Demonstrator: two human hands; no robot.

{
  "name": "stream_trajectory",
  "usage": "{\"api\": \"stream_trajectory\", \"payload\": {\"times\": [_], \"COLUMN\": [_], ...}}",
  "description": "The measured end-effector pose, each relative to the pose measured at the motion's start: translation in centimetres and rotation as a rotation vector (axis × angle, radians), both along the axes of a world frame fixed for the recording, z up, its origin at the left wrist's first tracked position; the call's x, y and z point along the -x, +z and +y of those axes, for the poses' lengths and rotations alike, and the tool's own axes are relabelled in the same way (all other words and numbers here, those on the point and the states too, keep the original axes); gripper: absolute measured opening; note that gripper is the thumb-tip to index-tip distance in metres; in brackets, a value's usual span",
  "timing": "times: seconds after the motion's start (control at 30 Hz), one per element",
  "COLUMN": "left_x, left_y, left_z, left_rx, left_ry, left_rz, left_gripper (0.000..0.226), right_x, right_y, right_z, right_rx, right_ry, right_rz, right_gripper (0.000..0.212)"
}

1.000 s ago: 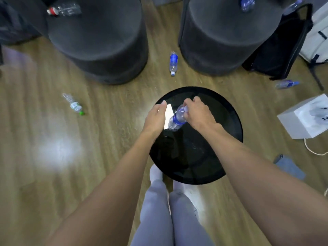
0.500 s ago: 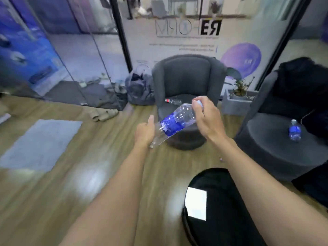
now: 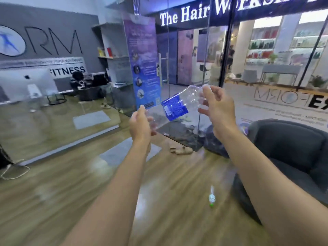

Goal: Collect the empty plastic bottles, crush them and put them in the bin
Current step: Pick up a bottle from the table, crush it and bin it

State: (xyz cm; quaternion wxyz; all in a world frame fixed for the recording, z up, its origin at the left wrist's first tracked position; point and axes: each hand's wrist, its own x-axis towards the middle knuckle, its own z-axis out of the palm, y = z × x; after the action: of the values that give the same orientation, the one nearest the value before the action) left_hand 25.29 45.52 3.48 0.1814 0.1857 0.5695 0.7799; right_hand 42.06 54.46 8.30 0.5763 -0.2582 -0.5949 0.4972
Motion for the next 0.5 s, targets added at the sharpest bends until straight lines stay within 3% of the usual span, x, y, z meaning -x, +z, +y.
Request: {"api": "stream_trajectory", "payload": {"times": [0.17, 0.5], "left_x": [10.8, 29.3], "left_y": [1.6, 2.7], "left_z": [-9.4, -21.7], "left_rx": [-0.101, -0.075], "left_ry": [0.159, 0.497], "left_rz": [-0.010, 0.117], "left_gripper": [0.029, 0.025], "right_x": [12.1, 36.7], "right_y": [1.3, 2.3], "right_z": [-6.2, -15.1], "right_rx": [-0.037, 0.010], "right_ry": [0.184, 0.436], "right_rz": [0.004, 0.110], "right_gripper": [0.022, 0.021]}}
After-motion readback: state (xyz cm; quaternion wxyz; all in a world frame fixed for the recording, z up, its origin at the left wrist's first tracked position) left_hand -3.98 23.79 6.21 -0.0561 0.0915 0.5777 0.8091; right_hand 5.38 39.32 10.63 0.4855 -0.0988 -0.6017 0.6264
